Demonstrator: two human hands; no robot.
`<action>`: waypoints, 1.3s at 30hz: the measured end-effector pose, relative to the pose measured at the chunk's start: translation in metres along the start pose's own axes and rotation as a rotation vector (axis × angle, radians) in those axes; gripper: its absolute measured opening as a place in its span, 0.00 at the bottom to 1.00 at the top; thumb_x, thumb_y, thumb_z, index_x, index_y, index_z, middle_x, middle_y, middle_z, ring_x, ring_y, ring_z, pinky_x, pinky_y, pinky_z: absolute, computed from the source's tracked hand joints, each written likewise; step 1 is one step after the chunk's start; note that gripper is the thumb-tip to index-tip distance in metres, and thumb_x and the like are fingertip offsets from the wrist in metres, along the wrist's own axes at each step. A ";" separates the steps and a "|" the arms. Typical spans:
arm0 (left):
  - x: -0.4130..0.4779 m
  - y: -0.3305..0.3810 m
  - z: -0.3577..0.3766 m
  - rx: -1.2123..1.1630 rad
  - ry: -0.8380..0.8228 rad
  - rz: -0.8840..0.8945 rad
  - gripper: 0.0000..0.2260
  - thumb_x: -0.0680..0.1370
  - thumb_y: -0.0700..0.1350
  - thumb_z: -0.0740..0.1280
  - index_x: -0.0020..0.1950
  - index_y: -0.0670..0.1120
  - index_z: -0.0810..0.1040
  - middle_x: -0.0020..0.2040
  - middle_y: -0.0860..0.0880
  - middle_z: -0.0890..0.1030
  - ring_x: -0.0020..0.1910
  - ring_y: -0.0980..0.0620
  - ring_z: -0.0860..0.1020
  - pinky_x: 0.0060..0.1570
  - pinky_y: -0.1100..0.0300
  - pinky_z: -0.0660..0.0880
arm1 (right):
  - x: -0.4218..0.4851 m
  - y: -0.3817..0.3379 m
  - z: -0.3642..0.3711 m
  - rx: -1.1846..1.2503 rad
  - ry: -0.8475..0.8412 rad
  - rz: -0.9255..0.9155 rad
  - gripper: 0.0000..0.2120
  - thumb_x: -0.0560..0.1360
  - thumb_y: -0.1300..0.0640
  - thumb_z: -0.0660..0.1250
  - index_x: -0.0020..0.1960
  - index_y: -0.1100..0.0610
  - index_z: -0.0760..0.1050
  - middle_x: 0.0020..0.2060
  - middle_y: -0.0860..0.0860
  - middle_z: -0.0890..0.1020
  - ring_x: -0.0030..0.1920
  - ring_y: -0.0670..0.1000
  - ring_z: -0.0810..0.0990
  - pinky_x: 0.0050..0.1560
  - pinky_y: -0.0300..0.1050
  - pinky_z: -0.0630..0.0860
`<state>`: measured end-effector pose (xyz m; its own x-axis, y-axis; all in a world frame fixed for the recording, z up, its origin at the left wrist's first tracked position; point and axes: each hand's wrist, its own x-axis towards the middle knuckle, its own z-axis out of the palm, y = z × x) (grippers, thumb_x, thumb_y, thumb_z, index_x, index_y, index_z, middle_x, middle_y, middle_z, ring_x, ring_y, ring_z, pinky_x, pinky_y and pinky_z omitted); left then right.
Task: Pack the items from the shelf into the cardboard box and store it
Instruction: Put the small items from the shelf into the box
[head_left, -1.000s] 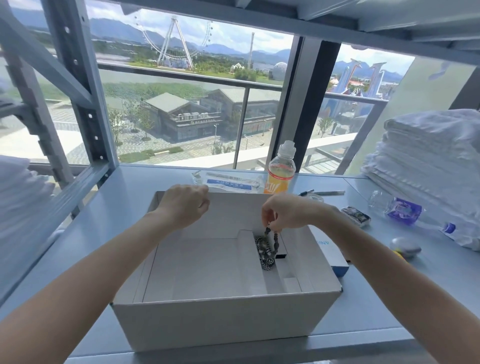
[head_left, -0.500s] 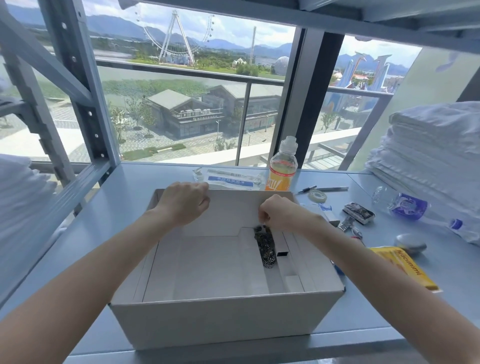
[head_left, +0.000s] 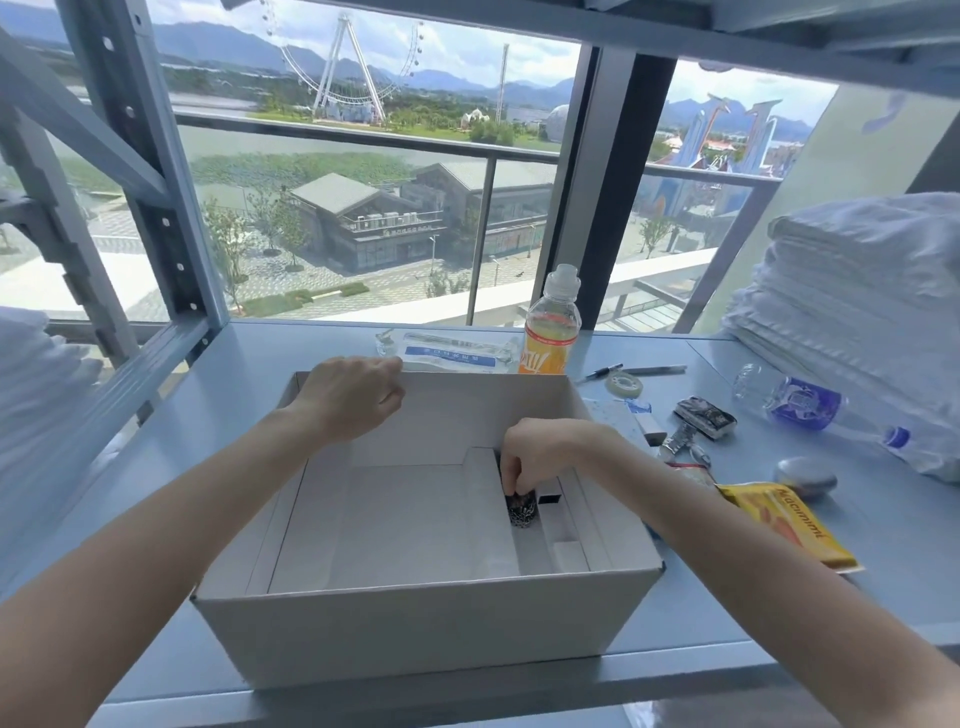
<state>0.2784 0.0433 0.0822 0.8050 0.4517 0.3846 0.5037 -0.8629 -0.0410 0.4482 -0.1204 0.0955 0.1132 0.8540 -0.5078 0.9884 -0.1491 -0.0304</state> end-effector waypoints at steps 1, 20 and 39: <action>0.000 0.001 -0.002 -0.011 -0.006 0.008 0.09 0.78 0.49 0.58 0.47 0.44 0.69 0.46 0.45 0.80 0.43 0.43 0.77 0.37 0.57 0.62 | -0.003 0.000 0.000 0.009 0.047 -0.003 0.13 0.73 0.63 0.65 0.56 0.56 0.81 0.54 0.52 0.82 0.55 0.52 0.79 0.52 0.42 0.76; 0.035 0.094 0.014 -0.107 0.100 0.066 0.12 0.80 0.50 0.58 0.40 0.45 0.69 0.37 0.48 0.80 0.30 0.50 0.70 0.40 0.55 0.69 | -0.093 0.211 0.051 0.331 0.594 0.304 0.10 0.73 0.65 0.65 0.49 0.57 0.83 0.47 0.54 0.85 0.48 0.51 0.82 0.50 0.39 0.75; 0.031 0.088 0.017 -0.043 0.134 0.083 0.09 0.78 0.46 0.62 0.41 0.43 0.71 0.38 0.47 0.80 0.36 0.46 0.78 0.39 0.56 0.66 | -0.028 0.274 0.096 0.379 0.588 0.488 0.13 0.71 0.62 0.67 0.56 0.59 0.77 0.57 0.55 0.79 0.59 0.55 0.74 0.52 0.43 0.70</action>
<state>0.3525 -0.0147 0.0744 0.7928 0.3464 0.5015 0.4211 -0.9062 -0.0397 0.7065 -0.2331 0.0183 0.6557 0.7549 -0.0130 0.7260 -0.6351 -0.2637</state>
